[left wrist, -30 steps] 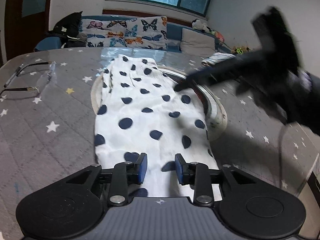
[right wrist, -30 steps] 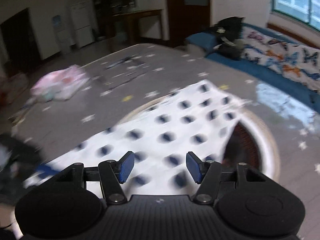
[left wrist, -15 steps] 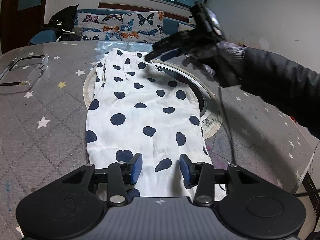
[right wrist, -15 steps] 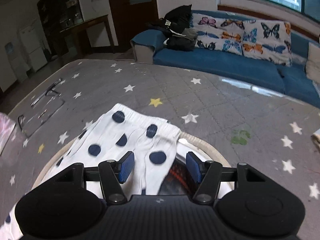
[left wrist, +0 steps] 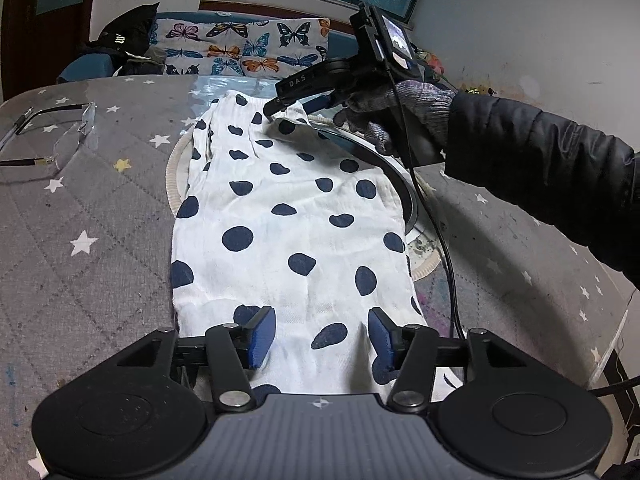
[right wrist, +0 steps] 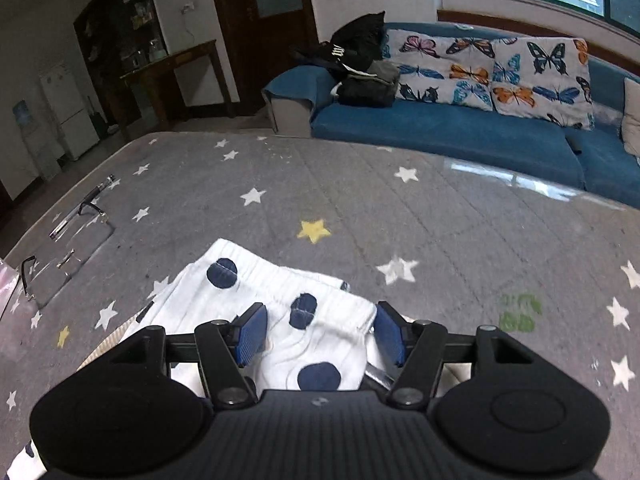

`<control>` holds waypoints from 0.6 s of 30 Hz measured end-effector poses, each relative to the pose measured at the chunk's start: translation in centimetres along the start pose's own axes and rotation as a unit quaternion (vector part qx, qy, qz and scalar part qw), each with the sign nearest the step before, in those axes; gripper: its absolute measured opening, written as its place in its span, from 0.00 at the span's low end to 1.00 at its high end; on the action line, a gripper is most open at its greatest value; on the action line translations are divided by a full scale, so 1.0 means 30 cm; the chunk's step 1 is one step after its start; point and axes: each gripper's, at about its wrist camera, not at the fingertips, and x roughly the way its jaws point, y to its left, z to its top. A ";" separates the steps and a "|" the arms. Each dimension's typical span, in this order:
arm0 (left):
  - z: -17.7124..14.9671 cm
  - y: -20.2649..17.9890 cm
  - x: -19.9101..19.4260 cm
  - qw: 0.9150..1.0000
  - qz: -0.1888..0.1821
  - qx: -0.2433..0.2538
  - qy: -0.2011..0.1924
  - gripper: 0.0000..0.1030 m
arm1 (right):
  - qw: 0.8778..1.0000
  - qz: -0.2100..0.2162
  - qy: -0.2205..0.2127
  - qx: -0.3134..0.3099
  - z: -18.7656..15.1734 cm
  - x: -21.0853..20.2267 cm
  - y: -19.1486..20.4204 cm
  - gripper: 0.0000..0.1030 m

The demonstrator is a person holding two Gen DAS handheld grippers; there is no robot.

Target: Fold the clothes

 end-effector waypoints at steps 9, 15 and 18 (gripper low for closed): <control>0.002 -0.005 -0.001 1.000 0.005 0.003 -0.002 0.69 | 1.000 0.005 -0.001 -0.002 0.008 0.003 -0.002 0.26; 0.001 -0.011 -0.005 1.000 0.018 0.011 -0.008 0.90 | 1.000 0.015 -0.006 0.009 -0.001 -0.010 -0.008 0.19; 0.001 -0.010 -0.008 1.000 0.024 0.012 -0.010 0.96 | 1.000 0.021 -0.014 0.015 -0.003 -0.029 -0.006 0.18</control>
